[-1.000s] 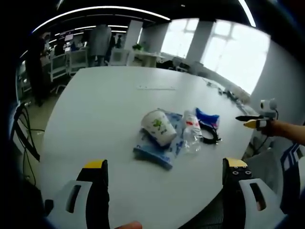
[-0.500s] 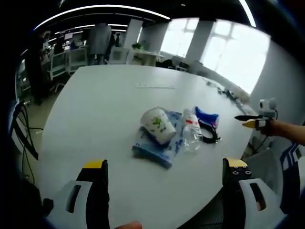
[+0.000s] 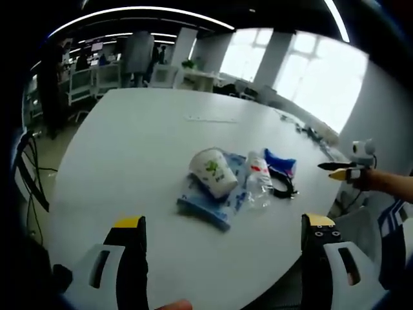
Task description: Arrange the tabletop items into an orderly group along one side of the table until the central work area is clear of visible clutter.
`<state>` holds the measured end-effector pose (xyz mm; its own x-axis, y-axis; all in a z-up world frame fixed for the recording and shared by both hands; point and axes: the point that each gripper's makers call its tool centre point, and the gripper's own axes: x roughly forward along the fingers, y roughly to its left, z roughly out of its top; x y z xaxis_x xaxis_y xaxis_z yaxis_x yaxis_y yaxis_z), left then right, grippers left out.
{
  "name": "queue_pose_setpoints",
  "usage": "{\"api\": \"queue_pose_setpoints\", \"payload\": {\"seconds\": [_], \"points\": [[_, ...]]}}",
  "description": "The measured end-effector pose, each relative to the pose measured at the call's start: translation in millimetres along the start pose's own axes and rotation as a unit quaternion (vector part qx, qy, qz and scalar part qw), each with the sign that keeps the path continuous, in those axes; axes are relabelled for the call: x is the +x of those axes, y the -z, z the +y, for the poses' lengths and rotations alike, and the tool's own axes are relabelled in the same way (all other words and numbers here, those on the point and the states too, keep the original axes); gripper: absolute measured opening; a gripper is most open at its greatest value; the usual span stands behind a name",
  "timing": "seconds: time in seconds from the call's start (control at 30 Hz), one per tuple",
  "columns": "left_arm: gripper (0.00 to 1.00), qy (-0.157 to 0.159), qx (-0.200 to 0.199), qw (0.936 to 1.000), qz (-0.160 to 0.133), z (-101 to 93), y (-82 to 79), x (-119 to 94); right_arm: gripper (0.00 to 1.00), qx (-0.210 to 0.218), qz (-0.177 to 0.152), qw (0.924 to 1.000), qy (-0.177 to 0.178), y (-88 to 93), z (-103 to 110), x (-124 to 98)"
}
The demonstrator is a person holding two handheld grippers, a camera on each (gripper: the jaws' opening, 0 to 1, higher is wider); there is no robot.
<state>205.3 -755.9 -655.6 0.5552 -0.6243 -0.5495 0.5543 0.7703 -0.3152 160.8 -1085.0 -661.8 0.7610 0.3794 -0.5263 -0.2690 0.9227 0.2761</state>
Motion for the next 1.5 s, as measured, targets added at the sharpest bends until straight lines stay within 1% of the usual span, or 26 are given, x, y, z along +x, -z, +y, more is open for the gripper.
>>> {"api": "queue_pose_setpoints", "payload": {"seconds": [0.13, 0.3, 0.6, 0.8, 1.13, 1.33, 1.5], "points": [[1.00, 0.005, 0.009, 0.9999, 0.011, -4.0, 3.7, 2.7, 1.00, 0.007, -0.002, 1.0000, 0.001, -0.4, -1.2, 0.2], [1.00, 0.006, 0.011, 0.9999, 0.008, -4.2, 0.4, 2.0, 1.00, 0.007, -0.001, 1.0000, 0.001, 0.6, -1.8, -1.8], [1.00, 0.008, 0.004, 0.9999, 0.006, -5.3, 1.2, 2.8, 1.00, 0.011, 0.006, 0.9999, 0.003, 5.9, -4.1, -5.4], [1.00, 0.010, 0.012, 0.9998, 0.016, -7.7, 3.5, 4.5, 1.00, 0.010, 0.007, 0.9999, 0.004, 6.6, -4.8, -6.4], [1.00, 0.005, 0.005, 0.9999, 0.009, -4.9, 0.2, 1.4, 1.00, 0.012, 0.004, 0.9999, 0.002, 3.9, -5.2, -4.2], [1.00, 0.004, 0.005, 0.9999, 0.009, -6.2, 0.6, 0.1, 1.00, 0.011, 0.006, 0.9999, 0.003, 6.4, -7.8, -5.5], [1.00, 0.002, 0.006, 0.9999, 0.011, -3.7, -0.1, -0.7, 1.00, 0.011, 0.006, 0.9999, 0.003, 7.9, -8.1, -5.6]]}}
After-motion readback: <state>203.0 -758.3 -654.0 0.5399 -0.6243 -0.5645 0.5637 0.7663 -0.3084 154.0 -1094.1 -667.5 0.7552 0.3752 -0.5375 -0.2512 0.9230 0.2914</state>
